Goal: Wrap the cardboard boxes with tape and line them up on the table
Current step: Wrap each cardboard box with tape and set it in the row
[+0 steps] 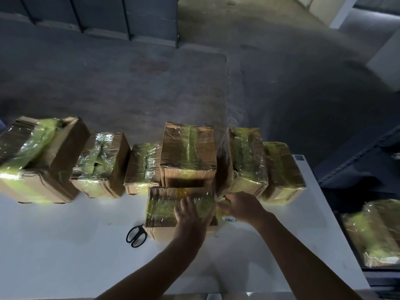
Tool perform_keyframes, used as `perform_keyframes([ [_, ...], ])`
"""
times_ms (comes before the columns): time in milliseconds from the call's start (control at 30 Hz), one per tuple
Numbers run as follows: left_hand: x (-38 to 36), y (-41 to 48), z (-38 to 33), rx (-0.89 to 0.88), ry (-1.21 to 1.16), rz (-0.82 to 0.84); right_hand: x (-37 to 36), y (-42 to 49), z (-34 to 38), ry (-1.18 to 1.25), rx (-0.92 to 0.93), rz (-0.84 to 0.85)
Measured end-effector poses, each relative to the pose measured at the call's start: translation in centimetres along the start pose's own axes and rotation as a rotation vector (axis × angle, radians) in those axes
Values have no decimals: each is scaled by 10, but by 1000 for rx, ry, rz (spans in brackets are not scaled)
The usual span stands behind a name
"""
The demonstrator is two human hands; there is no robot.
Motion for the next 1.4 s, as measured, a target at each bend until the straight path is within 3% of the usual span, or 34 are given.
perform_keyframes([
  [133, 0, 10, -7, 21, -6, 21, -5, -4, 3, 30, -18, -1],
  [333, 21, 11, -7, -75, -21, 49, -1, -9, -5, 315, -57, 90],
  [500, 33, -12, 14, -182, -28, -115, 28, -10, 7, 526, 29, -80],
  [667, 41, -23, 42, -160, -143, -261, 70, 1, 37, 595, 197, -39],
  [867, 52, -28, 59, -144, -192, -323, 76, 11, 36, 811, 112, -26],
  [967, 54, -23, 67, -99, -55, -257, 76, 13, 41, 784, 116, -70],
  [1100, 57, -20, 69, -119, -41, -194, 78, 14, 47, 726, 112, -115],
  [1400, 75, -46, 68, -221, -19, -462, 79, 4, 47, 462, 236, -147],
])
Point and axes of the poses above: each hand's wrist, its own y-axis towards the middle knuckle, its own x-axis out of the back of the hand, z = x × y, the point moved 6 cm from there along y, towards the middle knuckle
